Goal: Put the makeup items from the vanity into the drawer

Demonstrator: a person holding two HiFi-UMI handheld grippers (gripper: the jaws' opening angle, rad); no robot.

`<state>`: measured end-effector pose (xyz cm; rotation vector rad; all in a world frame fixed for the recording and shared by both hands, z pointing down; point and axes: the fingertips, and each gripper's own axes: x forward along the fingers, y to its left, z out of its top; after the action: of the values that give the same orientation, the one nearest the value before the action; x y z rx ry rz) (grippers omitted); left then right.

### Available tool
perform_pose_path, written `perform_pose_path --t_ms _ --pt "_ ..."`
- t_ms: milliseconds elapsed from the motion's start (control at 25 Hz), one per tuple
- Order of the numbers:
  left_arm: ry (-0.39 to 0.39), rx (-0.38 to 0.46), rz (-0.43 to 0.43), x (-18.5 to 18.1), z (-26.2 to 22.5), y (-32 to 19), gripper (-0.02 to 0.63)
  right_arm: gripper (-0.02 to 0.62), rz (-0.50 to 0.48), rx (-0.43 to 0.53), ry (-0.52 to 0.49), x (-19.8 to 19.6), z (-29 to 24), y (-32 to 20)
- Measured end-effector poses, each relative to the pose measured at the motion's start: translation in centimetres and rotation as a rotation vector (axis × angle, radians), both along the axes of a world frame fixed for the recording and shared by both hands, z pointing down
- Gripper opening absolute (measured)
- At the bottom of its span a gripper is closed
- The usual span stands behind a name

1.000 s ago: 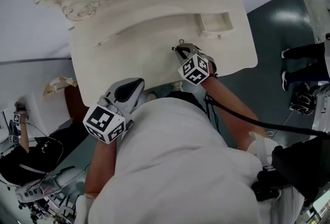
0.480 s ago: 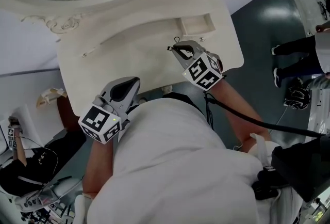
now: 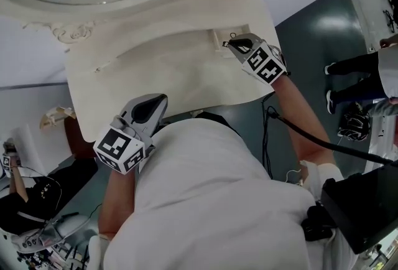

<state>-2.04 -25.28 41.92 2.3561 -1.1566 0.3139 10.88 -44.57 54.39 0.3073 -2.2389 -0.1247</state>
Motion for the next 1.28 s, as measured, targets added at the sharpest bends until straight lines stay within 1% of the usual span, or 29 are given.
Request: perform_pose_path --t_ms 160,360,520,720,960,1120,1280 --pt "-0.006 -0.011 -0.024 -0.4 0.1 -0.4 -0.002 0.012 -0.031 -0.034 0.045 0.5 2.1 -1.6" --pt "-0.015 -0.021 -0.054 -1.3 0.3 -0.8 -0.002 0.013 -0.069 -0.068 0.102 0.1 4.7 -3.1" --pt "-0.015 -0.032 -0.076 -2.0 0.5 -1.1 -0.002 0.013 -0.112 -0.091 0.159 -0.3 6.7 -3.7" --pt "-0.015 -0.038 -0.094 -2.8 0.7 -1.2 -0.002 0.014 -0.143 -0.111 0.211 -0.4 8.4 -4.0" --pt "-0.014 -0.044 -0.102 -3.4 1.0 -1.0 -0.002 0.015 -0.149 -0.138 0.243 -0.5 9.2 -4.0" --pt "-0.012 -0.047 -0.094 -3.6 0.8 -1.0 -0.002 0.025 -0.12 -0.174 0.251 -0.3 9.6 -4.1" --pt "-0.007 -0.046 -0.091 -4.2 0.6 -0.7 -0.002 0.038 -0.105 -0.185 0.262 -0.1 9.5 -4.2"
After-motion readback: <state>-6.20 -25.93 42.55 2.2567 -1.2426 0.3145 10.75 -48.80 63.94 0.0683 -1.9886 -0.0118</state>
